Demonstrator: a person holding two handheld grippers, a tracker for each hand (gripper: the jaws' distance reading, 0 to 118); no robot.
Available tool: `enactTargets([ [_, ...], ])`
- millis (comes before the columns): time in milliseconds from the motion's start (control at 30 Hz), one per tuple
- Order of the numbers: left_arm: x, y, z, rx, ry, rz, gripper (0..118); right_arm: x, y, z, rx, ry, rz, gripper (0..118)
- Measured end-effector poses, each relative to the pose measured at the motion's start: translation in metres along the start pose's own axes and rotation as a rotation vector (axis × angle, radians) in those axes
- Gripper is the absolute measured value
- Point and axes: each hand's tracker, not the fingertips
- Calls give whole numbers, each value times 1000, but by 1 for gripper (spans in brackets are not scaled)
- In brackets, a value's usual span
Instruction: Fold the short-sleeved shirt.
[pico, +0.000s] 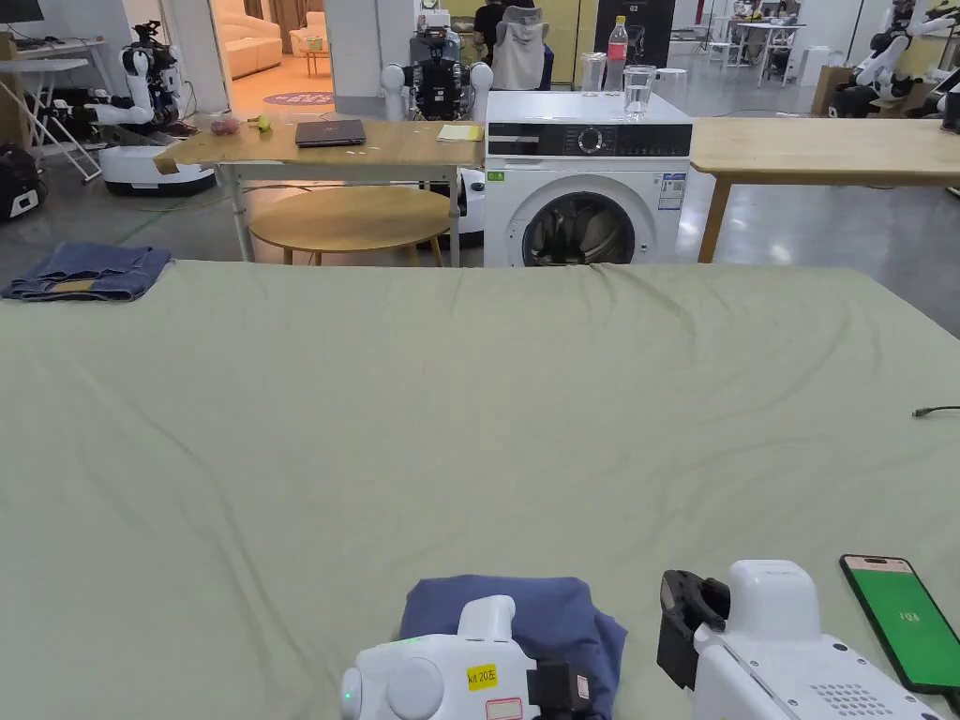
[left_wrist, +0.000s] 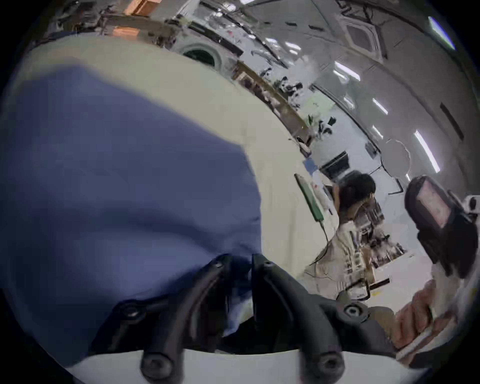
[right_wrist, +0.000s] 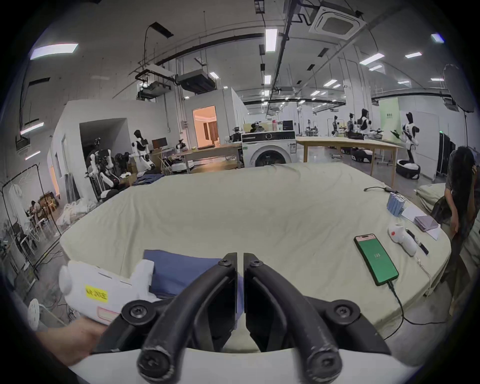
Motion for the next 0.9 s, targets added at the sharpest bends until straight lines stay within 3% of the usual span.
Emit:
enactTargets([
  [233,-8,9,81,208,-5,-11,11,-12,-8,-30,-71,72,-58,3],
  [333,-29,12,122,324,48,18,11,-25,-14,-61,-128,151,-111,3],
  [367,-38,12,134,353,63,32,17,-29,-16,-73,-152,172,-129,3],
  [433,-59,11,148,367,62,88,53,-33,-22,-96,-186,206,-169,3],
  [500,-78,7,156,354,65,151,100,-32,-28,-113,-236,226,-215,3],
  [533,-87,4,157,348,65,171,108,-31,-32,-120,-261,226,-228,3],
  [733,-121,-8,124,250,2,302,109,-5,-60,-140,-324,148,-284,3],
  [833,-120,-9,95,241,-185,344,109,9,-62,-139,-317,160,-336,1],
  [900,-121,-4,74,200,-323,392,109,10,-60,-138,-307,172,-326,1],
])
